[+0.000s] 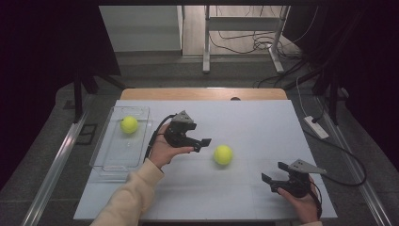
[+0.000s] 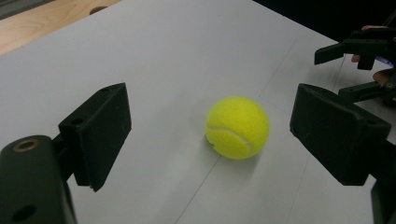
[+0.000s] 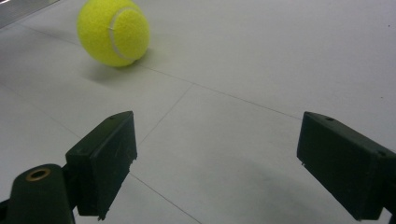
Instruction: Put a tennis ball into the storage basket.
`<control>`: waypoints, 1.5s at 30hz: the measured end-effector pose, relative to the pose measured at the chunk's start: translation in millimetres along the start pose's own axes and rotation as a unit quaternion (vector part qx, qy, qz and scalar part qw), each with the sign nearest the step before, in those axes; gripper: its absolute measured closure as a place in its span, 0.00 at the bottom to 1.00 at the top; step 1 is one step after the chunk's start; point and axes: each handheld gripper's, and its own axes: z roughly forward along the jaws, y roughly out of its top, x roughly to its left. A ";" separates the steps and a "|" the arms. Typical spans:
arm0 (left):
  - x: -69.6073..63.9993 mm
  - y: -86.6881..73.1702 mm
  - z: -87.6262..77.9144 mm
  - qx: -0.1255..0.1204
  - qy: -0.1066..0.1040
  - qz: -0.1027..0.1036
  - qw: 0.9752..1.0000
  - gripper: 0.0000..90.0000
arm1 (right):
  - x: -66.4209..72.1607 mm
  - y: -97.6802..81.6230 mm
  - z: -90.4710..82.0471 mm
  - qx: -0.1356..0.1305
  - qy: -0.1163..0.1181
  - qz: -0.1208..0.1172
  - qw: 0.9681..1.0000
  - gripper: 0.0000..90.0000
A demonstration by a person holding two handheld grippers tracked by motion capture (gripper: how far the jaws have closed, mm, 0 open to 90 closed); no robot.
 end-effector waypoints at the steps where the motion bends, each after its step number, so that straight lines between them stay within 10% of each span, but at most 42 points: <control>1: -0.4 0.2 1.1 0.001 0.000 0.000 1.000 0.15 | -0.1 0.2 0.4 0.001 0.000 0.000 1.000 0.13; 45: -10.0 1.8 57.0 0.065 -0.005 0.012 0.998 0.14 | -1.9 -0.2 0.5 0.001 -0.001 0.000 1.000 0.13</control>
